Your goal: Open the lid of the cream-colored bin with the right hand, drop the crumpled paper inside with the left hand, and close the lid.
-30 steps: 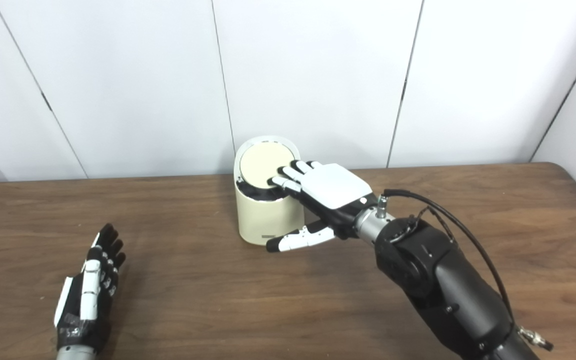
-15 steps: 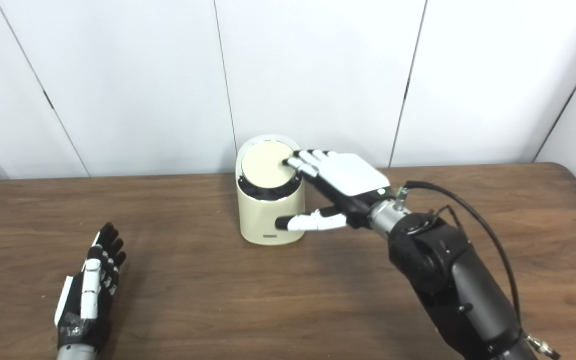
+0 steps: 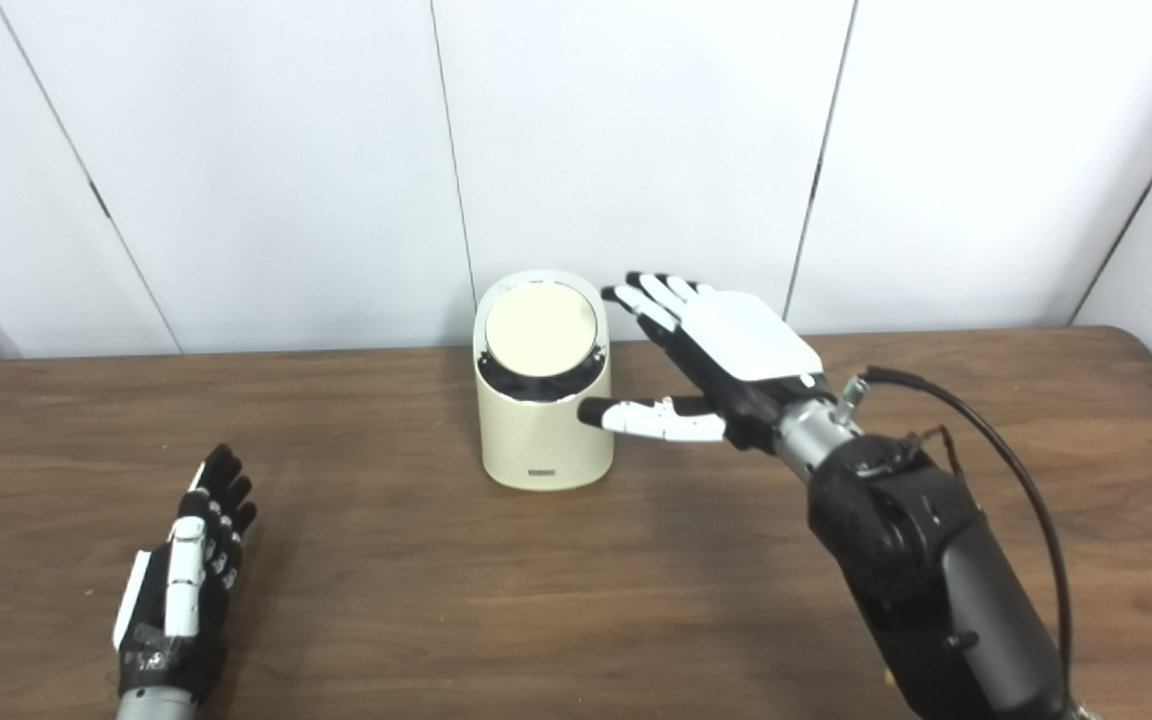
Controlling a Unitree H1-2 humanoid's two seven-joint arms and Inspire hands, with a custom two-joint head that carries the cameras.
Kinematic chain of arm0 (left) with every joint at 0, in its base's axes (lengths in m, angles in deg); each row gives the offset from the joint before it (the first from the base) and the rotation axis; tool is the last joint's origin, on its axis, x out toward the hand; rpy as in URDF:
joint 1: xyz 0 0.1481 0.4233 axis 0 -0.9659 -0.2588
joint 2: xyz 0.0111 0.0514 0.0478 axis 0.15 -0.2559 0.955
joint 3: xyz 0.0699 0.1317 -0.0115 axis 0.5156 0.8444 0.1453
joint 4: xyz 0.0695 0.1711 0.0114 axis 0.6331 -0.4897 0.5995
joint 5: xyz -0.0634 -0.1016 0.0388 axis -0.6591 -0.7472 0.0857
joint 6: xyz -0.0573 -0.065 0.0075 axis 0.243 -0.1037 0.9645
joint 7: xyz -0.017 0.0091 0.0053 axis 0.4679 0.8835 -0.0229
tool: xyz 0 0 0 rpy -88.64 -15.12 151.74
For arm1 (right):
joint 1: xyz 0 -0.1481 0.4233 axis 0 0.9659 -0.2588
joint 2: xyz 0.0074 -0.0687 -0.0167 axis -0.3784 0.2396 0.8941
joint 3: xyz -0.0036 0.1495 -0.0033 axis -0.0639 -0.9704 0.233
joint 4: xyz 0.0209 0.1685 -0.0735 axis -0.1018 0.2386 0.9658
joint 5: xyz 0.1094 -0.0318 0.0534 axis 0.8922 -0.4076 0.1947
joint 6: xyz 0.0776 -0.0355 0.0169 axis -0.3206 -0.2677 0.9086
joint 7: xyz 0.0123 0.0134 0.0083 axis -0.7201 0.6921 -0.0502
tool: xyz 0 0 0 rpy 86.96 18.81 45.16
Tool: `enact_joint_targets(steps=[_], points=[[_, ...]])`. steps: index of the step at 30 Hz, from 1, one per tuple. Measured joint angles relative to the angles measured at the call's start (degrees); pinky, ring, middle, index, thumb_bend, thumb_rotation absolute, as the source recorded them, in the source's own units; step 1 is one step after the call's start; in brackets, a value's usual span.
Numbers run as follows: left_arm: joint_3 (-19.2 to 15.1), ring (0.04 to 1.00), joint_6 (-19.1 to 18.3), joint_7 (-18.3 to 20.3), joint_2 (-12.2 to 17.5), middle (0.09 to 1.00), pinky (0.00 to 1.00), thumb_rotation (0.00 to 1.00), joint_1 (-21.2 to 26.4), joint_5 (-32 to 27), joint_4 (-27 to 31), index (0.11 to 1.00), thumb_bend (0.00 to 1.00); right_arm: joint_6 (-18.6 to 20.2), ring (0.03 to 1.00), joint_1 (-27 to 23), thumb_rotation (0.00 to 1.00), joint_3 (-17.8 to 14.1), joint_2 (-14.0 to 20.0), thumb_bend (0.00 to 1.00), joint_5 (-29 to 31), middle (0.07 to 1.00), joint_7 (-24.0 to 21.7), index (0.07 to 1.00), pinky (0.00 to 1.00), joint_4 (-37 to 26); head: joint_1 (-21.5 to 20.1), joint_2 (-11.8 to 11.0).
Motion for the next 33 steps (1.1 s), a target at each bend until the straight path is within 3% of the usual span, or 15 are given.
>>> enact_joint_targets(steps=[6,15,21,28,33], points=[[-0.1,1.000,-0.2,0.0,0.2,1.000,1.00,0.91,0.0,-0.5,0.1,1.000,0.55,0.9,1.000,3.6,1.00,-3.6,-0.5,0.56,3.0,0.989,1.9,0.933,0.92,0.0,-0.3,0.2],[0.0,1.000,-2.0,0.0,0.5,1.000,1.00,0.90,0.0,-0.6,0.3,1.000,0.53,2.4,0.974,8.7,1.00,-9.5,-2.5,0.54,12.8,0.975,7.2,0.940,0.90,3.1,-0.4,0.7],[-0.1,1.000,-2.8,-0.1,0.6,1.000,1.00,0.90,-0.1,-0.6,0.5,0.995,0.54,2.0,0.943,11.6,1.00,-12.3,-3.8,0.61,19.0,0.956,12.2,0.934,0.90,6.9,-0.7,1.1],[-0.4,1.000,-3.5,-0.2,0.7,1.000,1.00,0.90,-0.4,-1.1,1.1,1.000,0.53,0.3,0.970,13.4,1.00,-18.8,-11.0,0.57,36.2,0.968,16.1,0.936,0.97,12.6,-1.0,1.8],[-0.4,1.000,-3.9,-0.1,0.8,1.000,1.00,0.91,-0.6,-1.2,1.5,0.997,0.54,0.4,0.972,14.0,1.00,-20.1,-14.3,0.53,42.8,0.969,18.7,0.933,1.00,13.6,-1.2,2.2]])
